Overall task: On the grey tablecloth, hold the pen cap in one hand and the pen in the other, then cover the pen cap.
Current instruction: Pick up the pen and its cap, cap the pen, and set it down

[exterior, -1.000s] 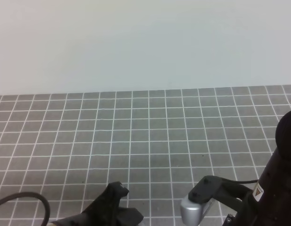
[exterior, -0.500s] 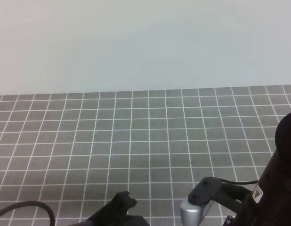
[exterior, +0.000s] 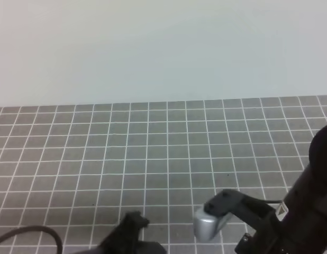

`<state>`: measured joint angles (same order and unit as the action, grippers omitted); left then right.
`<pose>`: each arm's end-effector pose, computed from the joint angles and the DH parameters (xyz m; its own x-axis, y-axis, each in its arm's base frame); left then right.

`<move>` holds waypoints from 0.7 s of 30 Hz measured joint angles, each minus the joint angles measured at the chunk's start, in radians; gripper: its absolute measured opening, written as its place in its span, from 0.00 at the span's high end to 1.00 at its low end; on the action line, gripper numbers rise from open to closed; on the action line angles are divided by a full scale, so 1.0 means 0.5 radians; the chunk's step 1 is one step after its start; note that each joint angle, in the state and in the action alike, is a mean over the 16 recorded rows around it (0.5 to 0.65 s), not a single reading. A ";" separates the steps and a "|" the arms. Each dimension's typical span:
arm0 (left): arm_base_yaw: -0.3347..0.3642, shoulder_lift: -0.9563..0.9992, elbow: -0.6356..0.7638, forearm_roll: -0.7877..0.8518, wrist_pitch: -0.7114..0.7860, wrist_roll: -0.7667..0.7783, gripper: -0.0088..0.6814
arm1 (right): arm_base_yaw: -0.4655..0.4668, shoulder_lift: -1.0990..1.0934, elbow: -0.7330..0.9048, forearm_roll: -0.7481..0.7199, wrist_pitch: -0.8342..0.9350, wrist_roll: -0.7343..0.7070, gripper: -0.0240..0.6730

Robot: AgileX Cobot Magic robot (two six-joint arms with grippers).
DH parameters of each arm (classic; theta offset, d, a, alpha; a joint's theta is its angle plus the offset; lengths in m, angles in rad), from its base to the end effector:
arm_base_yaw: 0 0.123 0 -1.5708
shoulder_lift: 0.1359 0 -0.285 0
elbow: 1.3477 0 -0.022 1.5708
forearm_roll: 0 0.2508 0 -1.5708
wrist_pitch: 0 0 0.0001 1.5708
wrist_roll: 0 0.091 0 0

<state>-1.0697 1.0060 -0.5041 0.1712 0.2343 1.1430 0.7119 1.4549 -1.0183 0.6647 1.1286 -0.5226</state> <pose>0.0956 -0.1670 0.2465 0.7573 0.6268 -0.1833 0.5017 -0.3788 0.7777 0.1661 0.2104 0.2686 -0.6053 -0.7391 -0.2954 -0.7576 0.4212 0.4987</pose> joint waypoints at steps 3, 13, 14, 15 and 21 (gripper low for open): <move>0.000 -0.001 0.000 0.005 0.001 -0.020 0.87 | 0.000 0.000 0.001 0.027 -0.038 0.003 0.87; -0.001 -0.003 0.001 0.017 0.002 -0.046 0.87 | 0.000 0.000 0.002 0.080 -0.100 0.009 0.87; -0.001 -0.003 0.001 0.018 0.003 -0.051 0.87 | 0.000 0.000 0.003 0.081 -0.101 0.009 0.87; -0.001 -0.003 0.001 0.020 0.004 -0.059 0.87 | 0.000 0.000 0.003 0.082 -0.101 0.009 0.87; -0.002 -0.003 0.001 0.017 0.017 -0.152 0.77 | 0.000 0.000 0.000 0.093 -0.127 0.009 0.87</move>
<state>-1.0709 1.0045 -0.5038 0.1798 0.2428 1.0670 0.7119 1.4549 -1.0184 0.7113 1.0652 -0.5181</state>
